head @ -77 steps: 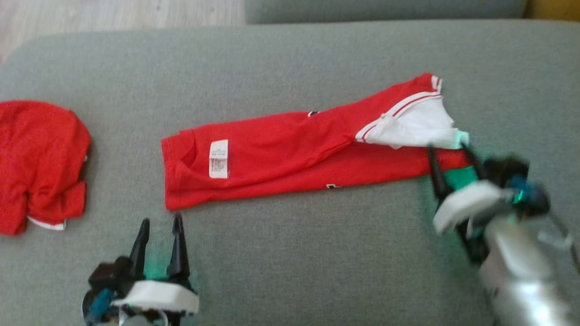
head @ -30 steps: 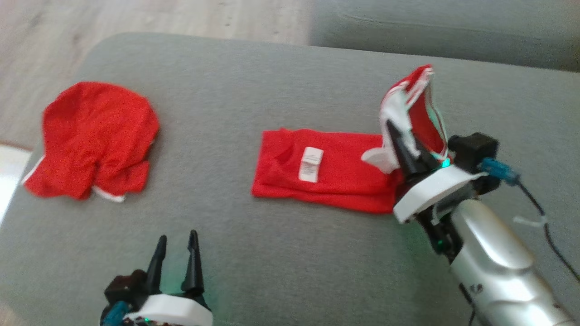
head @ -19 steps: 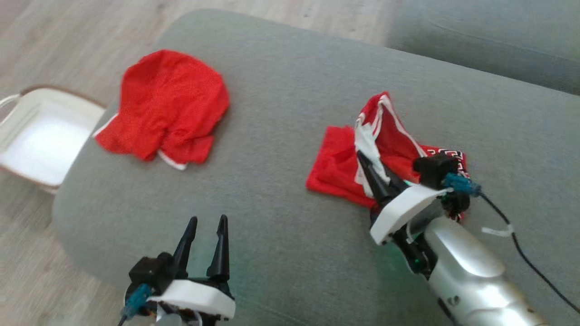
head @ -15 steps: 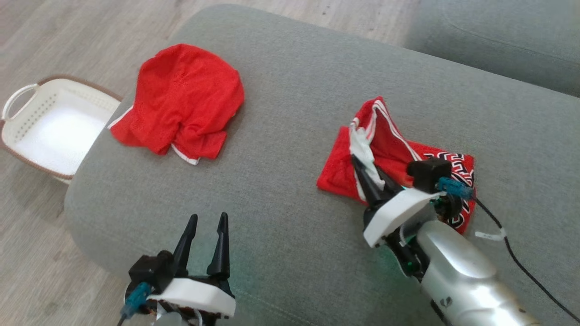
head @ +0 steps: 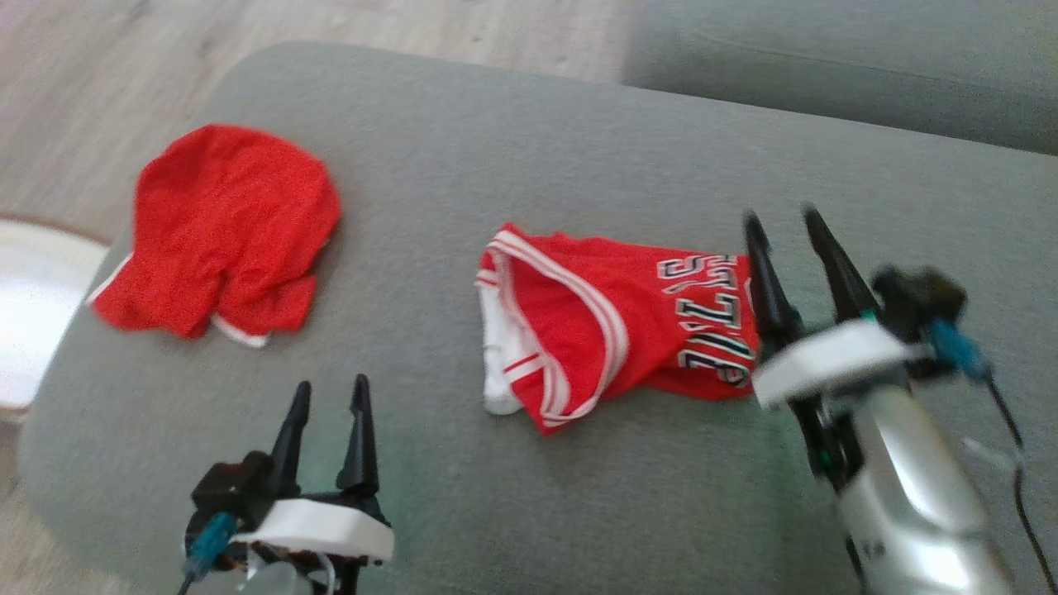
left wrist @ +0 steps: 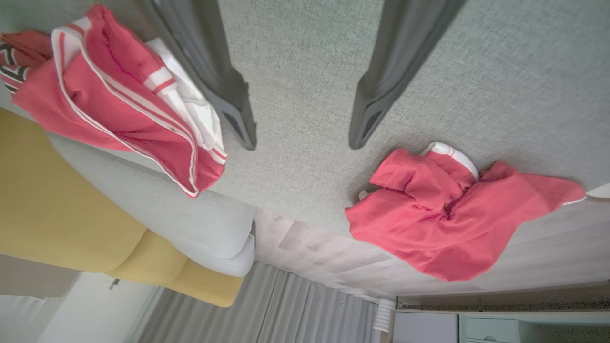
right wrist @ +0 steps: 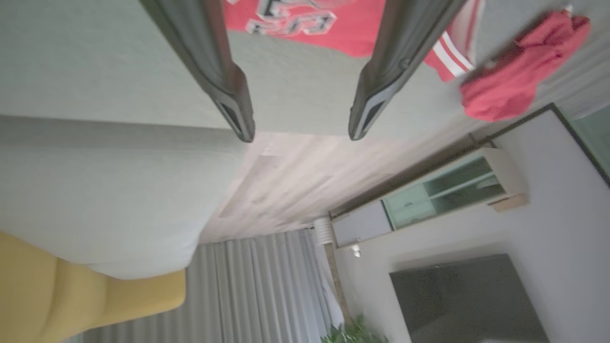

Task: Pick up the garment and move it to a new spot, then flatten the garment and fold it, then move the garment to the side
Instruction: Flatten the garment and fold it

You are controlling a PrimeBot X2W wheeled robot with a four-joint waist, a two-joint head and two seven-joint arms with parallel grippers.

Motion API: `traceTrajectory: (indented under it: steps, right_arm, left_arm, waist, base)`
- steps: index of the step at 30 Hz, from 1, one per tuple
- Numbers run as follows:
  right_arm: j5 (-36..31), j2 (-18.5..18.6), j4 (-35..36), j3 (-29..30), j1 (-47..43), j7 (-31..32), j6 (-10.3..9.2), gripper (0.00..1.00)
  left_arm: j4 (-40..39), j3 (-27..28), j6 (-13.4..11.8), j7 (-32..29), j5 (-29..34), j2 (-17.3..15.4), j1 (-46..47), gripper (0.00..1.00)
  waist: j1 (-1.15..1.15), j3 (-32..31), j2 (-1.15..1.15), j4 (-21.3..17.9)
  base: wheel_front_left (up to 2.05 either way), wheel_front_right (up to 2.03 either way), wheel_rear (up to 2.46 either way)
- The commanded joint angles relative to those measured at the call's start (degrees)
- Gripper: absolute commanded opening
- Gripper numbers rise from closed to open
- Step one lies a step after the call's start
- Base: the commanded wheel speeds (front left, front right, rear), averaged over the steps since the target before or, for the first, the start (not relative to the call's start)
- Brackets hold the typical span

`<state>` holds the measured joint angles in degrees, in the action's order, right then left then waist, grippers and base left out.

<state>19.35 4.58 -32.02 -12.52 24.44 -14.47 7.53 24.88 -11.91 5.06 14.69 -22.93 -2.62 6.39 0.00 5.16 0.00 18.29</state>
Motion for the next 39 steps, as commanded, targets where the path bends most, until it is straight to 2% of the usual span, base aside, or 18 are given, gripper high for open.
traceTrajectory:
  steps: [1, 4, 8, 13, 18, 23, 27, 30, 35, 39]
  right_arm:
    - [-1.4, -0.7, 2.2, 0.2, -1.2, -0.5, -0.04, 1.00]
    - [-5.2, -1.1, 3.6, 4.5, -5.4, -0.5, -0.04, 1.00]
    - [-8.5, -1.5, 4.7, 7.6, -10.1, -0.5, -0.04, 1.00]
    - [-7.6, -1.7, 4.3, 8.3, -13.8, -0.5, -0.04, 1.00]
    - [-6.0, -1.7, 4.2, 7.1, -13.8, -0.5, -0.04, 1.00]
    - [-5.5, -1.7, 3.9, 5.4, -12.7, -0.5, -0.04, 1.00]
    - [-5.6, -1.7, 3.1, 1.7, -11.0, -0.5, -0.04, 1.00]
    - [-6.2, -1.7, 1.2, -4.2, -6.8, -0.5, -0.04, 1.00]
    - [-5.5, -1.7, -4.8, -12.9, 0.8, 0.5, -0.04, 1.00]
    - [-4.9, -1.7, -8.4, -16.5, 5.5, 1.7, -0.04, 1.00]
  left_arm:
    - [-1.9, 2.5, -0.1, 0.3, 0.7, -0.3, 0.8, 1.00]
    - [-2.0, 4.2, 0.0, 0.3, 1.6, -0.3, 0.2, 1.00]
    - [-2.2, 6.5, -0.1, 0.3, 2.3, -0.3, -1.2, 1.00]
    - [-2.6, 8.2, -0.2, 0.3, 1.8, -0.3, -3.5, 1.00]
    - [-3.0, 7.8, -0.1, 0.3, 2.1, -0.3, -4.0, 1.00]
    - [-2.8, 6.0, 0.3, 0.3, 2.3, -0.3, -3.6, 1.00]
    - [-2.5, 4.7, 0.5, 0.3, 1.9, -0.3, -3.3, 1.00]
    - [-2.3, 3.7, 0.6, 0.3, 1.6, -0.3, -3.1, 1.00]
    - [-2.1, 2.5, 0.4, 0.3, 0.7, -0.3, -2.5, 1.00]
    - [-2.3, 1.6, 0.2, 0.3, 0.2, -0.3, -1.9, 1.00]
  waist:
    - [0.00, -1.3, 0.00, -3.4]
    - [0.00, -2.1, 0.00, -6.4]
    - [0.00, -3.1, 0.00, -9.7]
    - [0.00, -3.4, 0.00, -12.4]
    - [0.00, -3.4, 0.00, -13.1]
    - [0.00, -2.9, 0.00, -11.8]
    - [0.00, -2.0, 0.00, -10.1]
    - [0.00, -1.1, 0.00, -8.2]
    - [0.00, -0.1, 0.00, -5.3]
    - [0.00, 0.6, 0.00, -3.5]
  base:
    - [0.00, 0.00, 0.00]
    - [0.00, 0.00, 0.00]
    - [0.00, 0.00, 0.00]
    - [0.00, 0.00, 0.00]
    - [0.00, 0.00, 0.00]
    - [0.00, 0.00, 0.00]
    - [0.00, 0.00, 0.00]
    - [0.00, 0.00, 0.00]
    - [0.00, 0.00, 0.00]
    - [0.00, 0.00, 0.00]
